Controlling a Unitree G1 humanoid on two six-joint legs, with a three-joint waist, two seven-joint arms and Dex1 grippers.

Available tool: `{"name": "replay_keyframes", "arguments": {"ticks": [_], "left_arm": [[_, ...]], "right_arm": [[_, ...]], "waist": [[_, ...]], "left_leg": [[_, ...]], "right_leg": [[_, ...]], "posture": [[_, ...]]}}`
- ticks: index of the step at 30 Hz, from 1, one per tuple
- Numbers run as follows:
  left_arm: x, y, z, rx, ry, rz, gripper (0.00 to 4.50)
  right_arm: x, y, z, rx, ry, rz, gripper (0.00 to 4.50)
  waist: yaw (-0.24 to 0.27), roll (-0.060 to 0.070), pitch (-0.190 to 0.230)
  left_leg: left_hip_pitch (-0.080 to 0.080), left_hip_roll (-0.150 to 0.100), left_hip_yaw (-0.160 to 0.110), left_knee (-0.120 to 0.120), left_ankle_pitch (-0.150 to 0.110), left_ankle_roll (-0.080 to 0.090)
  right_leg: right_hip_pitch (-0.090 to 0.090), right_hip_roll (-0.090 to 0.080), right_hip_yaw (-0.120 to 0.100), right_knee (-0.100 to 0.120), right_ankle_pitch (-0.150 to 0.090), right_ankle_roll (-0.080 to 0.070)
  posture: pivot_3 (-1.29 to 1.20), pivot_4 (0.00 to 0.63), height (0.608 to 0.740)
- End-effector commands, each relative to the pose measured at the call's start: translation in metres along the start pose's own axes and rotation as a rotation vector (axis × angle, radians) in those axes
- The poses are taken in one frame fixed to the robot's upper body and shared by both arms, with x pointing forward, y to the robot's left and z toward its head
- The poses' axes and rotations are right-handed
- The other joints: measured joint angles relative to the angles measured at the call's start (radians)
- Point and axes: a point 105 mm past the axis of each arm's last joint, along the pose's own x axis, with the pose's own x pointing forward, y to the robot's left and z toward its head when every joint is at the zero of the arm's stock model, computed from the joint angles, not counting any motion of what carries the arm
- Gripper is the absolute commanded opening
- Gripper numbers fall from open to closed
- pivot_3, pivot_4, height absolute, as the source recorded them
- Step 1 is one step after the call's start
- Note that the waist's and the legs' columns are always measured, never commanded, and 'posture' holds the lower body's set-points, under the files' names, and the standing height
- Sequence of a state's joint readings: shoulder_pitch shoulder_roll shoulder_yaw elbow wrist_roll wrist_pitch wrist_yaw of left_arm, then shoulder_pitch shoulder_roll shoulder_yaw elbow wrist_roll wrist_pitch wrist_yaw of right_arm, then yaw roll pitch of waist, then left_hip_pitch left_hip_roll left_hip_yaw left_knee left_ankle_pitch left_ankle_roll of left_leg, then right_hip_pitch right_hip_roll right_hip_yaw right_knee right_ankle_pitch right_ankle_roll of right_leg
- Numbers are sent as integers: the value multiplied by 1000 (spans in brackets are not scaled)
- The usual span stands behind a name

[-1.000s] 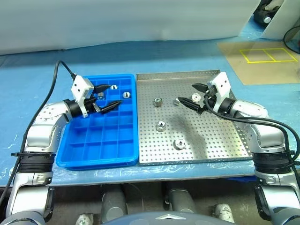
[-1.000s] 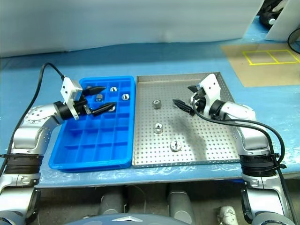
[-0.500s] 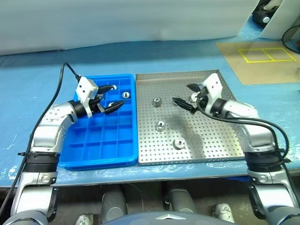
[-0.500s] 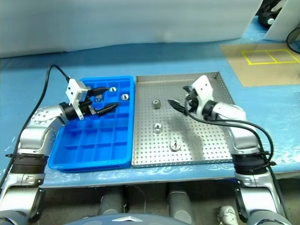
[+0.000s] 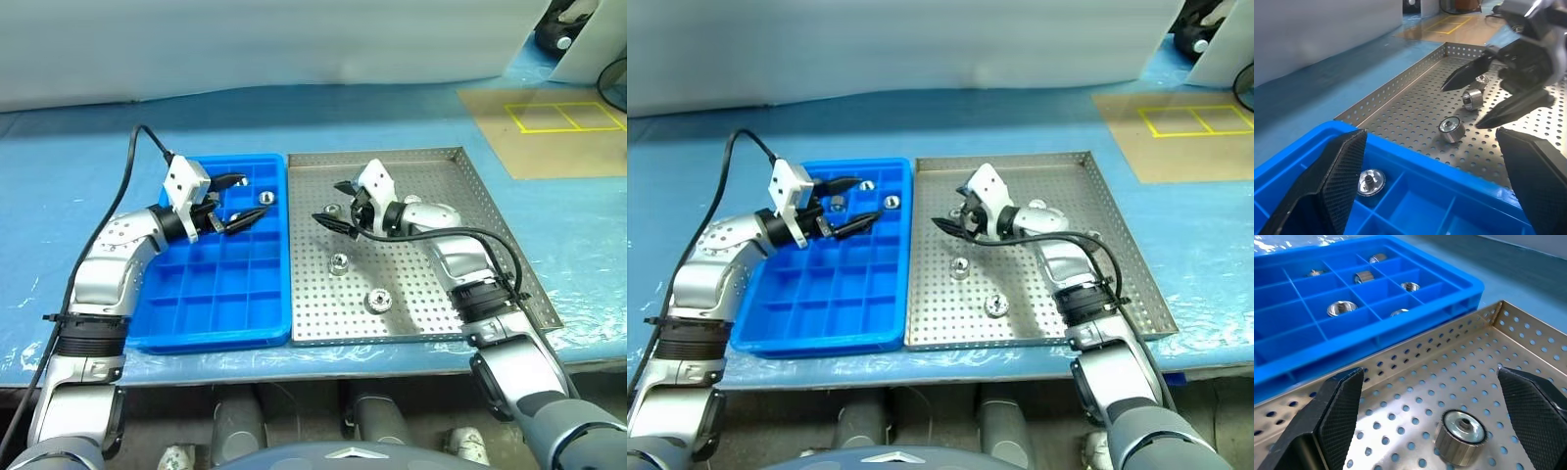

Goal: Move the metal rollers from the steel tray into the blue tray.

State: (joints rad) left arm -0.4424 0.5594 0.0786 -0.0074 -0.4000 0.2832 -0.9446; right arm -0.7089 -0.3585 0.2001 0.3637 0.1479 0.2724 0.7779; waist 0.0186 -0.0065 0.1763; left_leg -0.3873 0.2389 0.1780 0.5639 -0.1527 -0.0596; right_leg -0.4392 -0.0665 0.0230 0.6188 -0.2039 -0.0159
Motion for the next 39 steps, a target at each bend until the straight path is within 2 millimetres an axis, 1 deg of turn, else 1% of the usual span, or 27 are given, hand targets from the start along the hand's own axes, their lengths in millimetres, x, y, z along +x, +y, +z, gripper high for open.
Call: {"name": "replay_keyframes", "arguments": {"ticks": [1,4,8,11,13,14,16,17,18,20,21,22,24,25,27,29,31,33,36,39], "left_arm": [[1,-19,11,23,-17,-118,4460],[0,-32,11,-32,-17,-228,4460],[-4,-41,3,-80,36,-343,4460],[-1,-40,4,-77,38,-361,4460],[3,-34,11,-71,10,-332,4460],[7,-29,12,-56,-1,-302,4460],[17,-18,12,-37,-21,-248,4460],[22,-16,12,-31,-28,-236,4460],[27,-17,12,-26,-34,-243,4460],[39,-26,15,-35,-58,-300,4460],[46,-29,13,-36,-57,-322,4460],[55,-29,7,-39,-45,-340,4460],[69,-27,-1,-45,-25,-362,4460],[73,-26,-3,-48,-21,-369,4460],[83,-27,-4,-50,-15,-415,4460],[93,-29,-6,-41,0,-461,4460],[104,-31,-17,-6,71,-501,4460],[111,-31,-24,5,119,-521,4460],[116,-28,-29,5,154,-523,4460],[126,-20,-43,116,248,-417,4460]], "right_arm": [[4,-14,4,-4,-29,-49,4493],[9,-18,1,-6,-23,-61,4493],[18,-9,0,-19,-26,-32,4493],[21,-7,2,-30,-33,-34,4493],[18,-9,12,-17,-69,-41,4493],[14,-10,21,-12,-97,-39,4493],[3,-11,40,-34,-152,-33,4493],[-4,-12,48,-44,-173,-32,4493],[-10,-13,55,-49,-189,-31,4493],[-31,-17,69,-70,-206,-38,4493],[-42,-20,73,-81,-208,-47,4493],[-57,-25,75,-102,-195,-71,4493],[-77,-30,76,-123,-169,-102,4493],[-82,-30,77,-127,-159,-110,4493],[-100,-29,79,-114,-149,-119,4493],[-118,-20,80,-64,-139,-91,4493],[-143,11,67,-7,-62,33,4493],[-157,32,55,2,14,91,4493],[-166,47,48,-3,67,116,4493],[-169,53,52,-16,62,88,4493]], "waist": [[0,0,0],[2,0,0],[1,0,0],[1,0,0],[3,0,0],[5,0,0],[11,0,0],[13,0,0],[15,0,0],[19,0,0],[23,0,0],[31,0,0],[31,0,1],[30,0,1],[22,-1,1],[16,-1,1],[16,0,0],[20,0,0],[-2,0,0],[-21,0,0]], "left_leg": [[0,0,0,0,0,0],[0,0,0,0,0,0],[1,1,0,0,0,0],[1,0,0,0,0,0],[0,0,0,0,0,0],[0,0,0,0,0,0],[0,0,0,0,0,0],[0,0,0,0,0,0],[1,0,0,1,0,0],[1,0,0,0,0,0],[1,0,0,0,0,0],[1,0,0,0,0,-1],[1,-1,0,0,0,0],[1,-2,0,0,0,0],[2,-2,0,0,0,0],[2,-1,0,0,0,0],[3,-1,0,-1,0,0],[4,1,0,-2,-1,3],[7,1,1,-2,-4,6],[6,0,2,0,-5,7]], "right_leg": [[0,0,0,0,0,0],[0,0,0,1,0,0],[-1,0,0,2,0,0],[-1,0,0,2,0,-1],[-1,0,0,2,0,-1],[0,0,0,2,0,-1],[0,0,0,2,0,-1],[0,0,0,2,0,-1],[0,0,0,2,0,-1],[1,0,0,2,0,-1],[1,0,0,1,0,-1],[1,0,0,0,0,-1],[3,0,1,-1,0,0],[3,0,1,-2,0,0],[3,0,3,-2,0,0],[3,1,3,-2,0,0],[3,4,4,-2,0,0],[5,6,5,-6,0,0],[11,6,5,-13,1,1],[11,5,6,-13,2,3]], "posture": [[-144,150,740],[-132,150,740],[-137,150,740],[-144,150,740],[-150,150,740],[-152,150,740],[-155,150,740],[-158,150,740],[-163,150,740],[-190,150,740],[-198,150,740],[-219,150,740],[-244,150,740],[-272,150,740],[-306,150,740],[-370,150,740],[-419,150,740],[-462,150,740],[-512,150,740],[-555,150,740]]}}
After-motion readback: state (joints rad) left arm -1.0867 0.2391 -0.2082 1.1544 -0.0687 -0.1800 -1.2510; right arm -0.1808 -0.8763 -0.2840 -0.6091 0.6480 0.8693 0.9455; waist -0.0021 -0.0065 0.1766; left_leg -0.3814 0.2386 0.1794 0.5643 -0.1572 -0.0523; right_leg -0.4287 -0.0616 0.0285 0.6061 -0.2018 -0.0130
